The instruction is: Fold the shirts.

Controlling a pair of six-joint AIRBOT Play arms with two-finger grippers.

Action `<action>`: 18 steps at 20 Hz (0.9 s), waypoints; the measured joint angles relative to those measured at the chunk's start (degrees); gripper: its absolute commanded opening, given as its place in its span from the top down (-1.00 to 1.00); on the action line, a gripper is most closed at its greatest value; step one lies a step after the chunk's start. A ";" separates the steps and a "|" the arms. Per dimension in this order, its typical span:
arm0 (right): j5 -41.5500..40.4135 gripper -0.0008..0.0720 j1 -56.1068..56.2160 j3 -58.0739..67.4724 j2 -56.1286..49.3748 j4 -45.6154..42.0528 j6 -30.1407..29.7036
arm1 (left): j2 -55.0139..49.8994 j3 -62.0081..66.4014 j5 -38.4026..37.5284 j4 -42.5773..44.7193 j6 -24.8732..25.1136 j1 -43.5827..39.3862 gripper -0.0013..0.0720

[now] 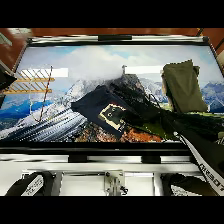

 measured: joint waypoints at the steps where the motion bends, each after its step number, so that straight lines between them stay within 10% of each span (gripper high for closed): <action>1: 0.46 0.79 0.15 0.22 -0.24 0.44 -0.57 | 0.00 0.00 -0.31 0.00 0.00 0.00 0.89; 8: -4.11 0.79 -3.63 15.41 1.11 1.49 -7.34 | 0.00 0.00 -0.96 -0.04 -0.02 0.00 0.89; 18: 0.46 0.79 -22.58 50.18 1.49 1.66 2.80 | 0.00 0.00 -1.03 -2.58 -0.07 -0.48 0.89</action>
